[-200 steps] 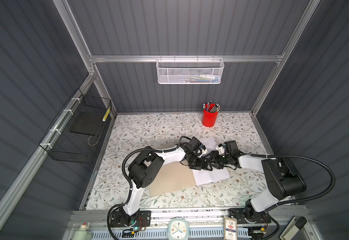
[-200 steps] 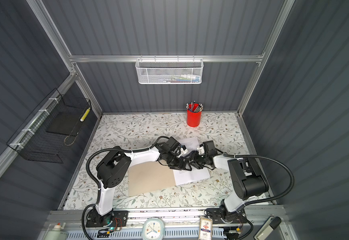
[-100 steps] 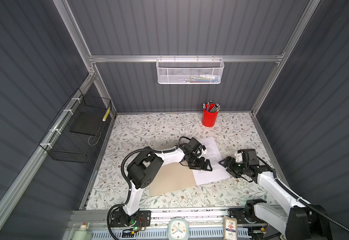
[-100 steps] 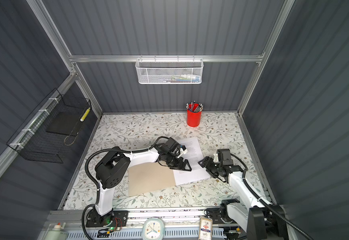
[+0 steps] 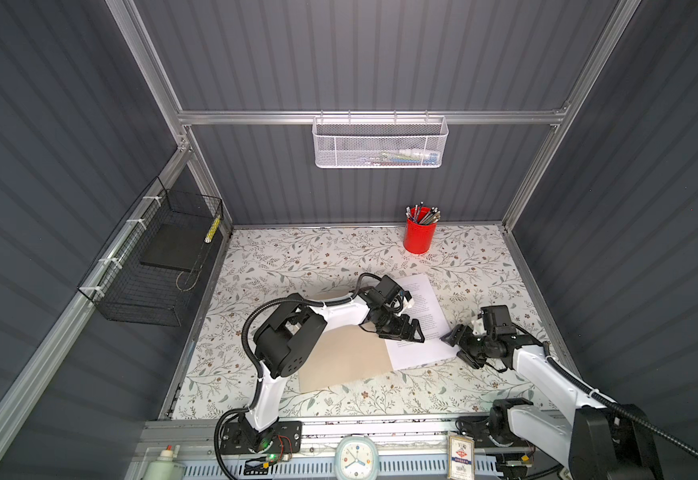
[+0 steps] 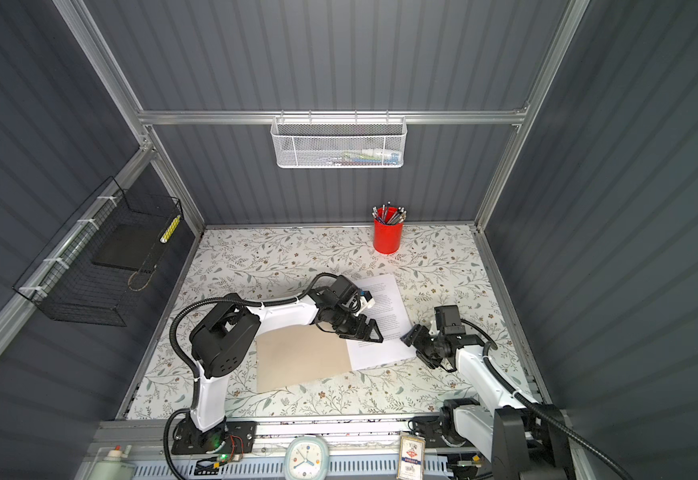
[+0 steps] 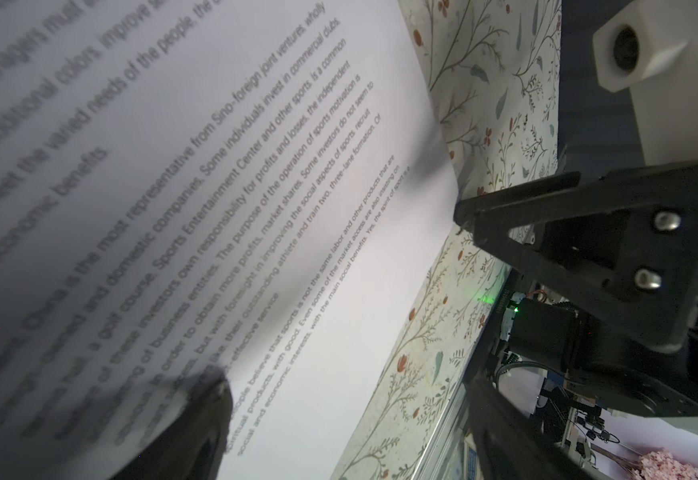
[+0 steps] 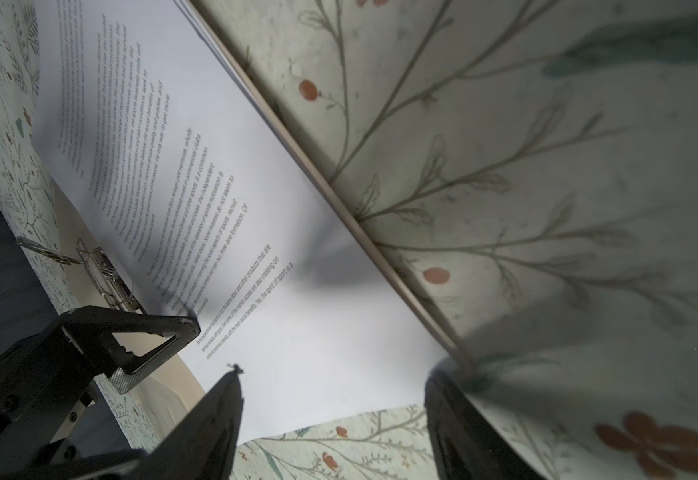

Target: Put the files into the folder

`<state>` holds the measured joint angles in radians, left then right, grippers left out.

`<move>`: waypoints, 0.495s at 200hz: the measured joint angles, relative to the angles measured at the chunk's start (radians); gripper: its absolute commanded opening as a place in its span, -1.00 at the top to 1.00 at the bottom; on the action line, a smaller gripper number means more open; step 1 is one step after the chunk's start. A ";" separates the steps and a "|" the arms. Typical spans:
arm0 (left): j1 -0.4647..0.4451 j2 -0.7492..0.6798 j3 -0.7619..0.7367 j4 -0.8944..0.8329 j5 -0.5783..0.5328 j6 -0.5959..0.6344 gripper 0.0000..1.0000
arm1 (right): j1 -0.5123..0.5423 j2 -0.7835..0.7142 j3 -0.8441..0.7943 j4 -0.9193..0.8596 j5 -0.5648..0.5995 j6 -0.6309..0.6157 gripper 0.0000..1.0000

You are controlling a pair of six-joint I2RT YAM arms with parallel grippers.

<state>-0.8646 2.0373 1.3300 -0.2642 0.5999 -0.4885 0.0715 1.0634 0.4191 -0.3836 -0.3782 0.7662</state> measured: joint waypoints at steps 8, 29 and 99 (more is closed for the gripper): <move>0.000 0.000 0.000 0.000 0.000 0.000 -0.80 | 0.000 -0.006 0.000 -0.006 0.005 0.000 -0.42; 0.000 0.000 0.000 0.000 0.000 0.000 -0.80 | 0.000 -0.008 0.000 -0.007 0.008 0.000 -0.43; 0.000 0.000 0.000 0.000 0.000 0.000 -0.80 | 0.000 0.019 0.000 0.031 0.001 0.001 -0.43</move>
<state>-0.8646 2.0373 1.3300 -0.2642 0.5995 -0.4885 0.0715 1.0824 0.4187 -0.3531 -0.3775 0.7673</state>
